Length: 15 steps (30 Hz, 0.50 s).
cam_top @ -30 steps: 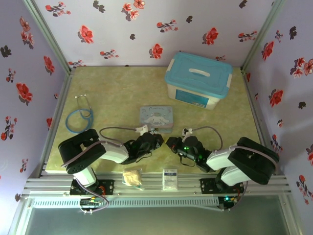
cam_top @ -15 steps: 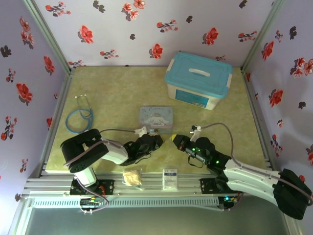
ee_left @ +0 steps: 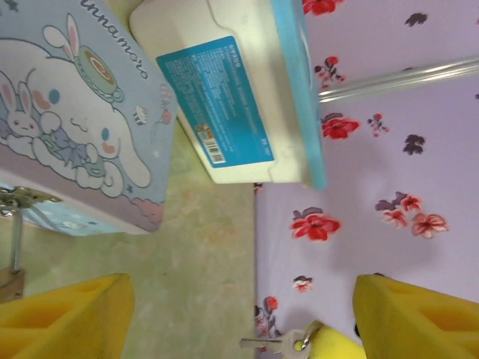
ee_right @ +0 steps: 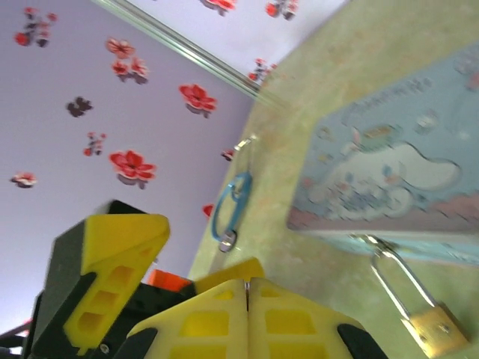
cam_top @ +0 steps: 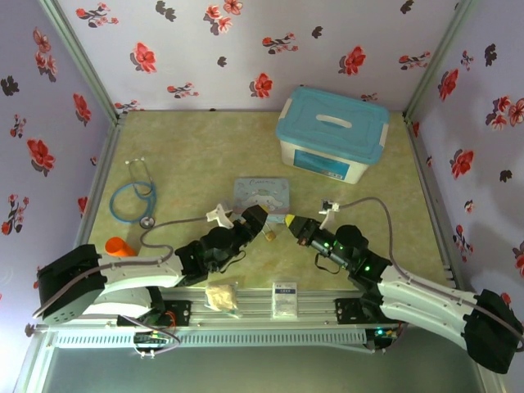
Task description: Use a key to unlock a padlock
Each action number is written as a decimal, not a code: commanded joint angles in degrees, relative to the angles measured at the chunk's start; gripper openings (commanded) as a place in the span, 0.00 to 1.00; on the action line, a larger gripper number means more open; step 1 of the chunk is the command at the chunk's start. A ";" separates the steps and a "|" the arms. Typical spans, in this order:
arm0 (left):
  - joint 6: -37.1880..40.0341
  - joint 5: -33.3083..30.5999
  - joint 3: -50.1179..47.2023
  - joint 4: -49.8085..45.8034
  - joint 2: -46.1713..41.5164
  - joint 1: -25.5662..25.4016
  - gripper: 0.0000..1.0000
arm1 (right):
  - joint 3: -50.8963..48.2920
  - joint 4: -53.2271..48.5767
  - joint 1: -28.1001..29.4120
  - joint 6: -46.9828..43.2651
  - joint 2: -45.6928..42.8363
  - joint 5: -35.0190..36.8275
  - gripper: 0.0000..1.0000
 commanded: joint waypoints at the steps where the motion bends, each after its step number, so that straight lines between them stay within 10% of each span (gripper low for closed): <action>1: -7.70 -2.97 -1.39 6.25 0.29 -0.70 0.80 | 4.15 5.88 0.86 -3.54 2.68 -1.44 0.00; 15: -14.08 -0.75 -3.41 25.29 8.63 -0.97 0.93 | 10.76 16.87 6.18 -3.60 21.07 -3.66 0.00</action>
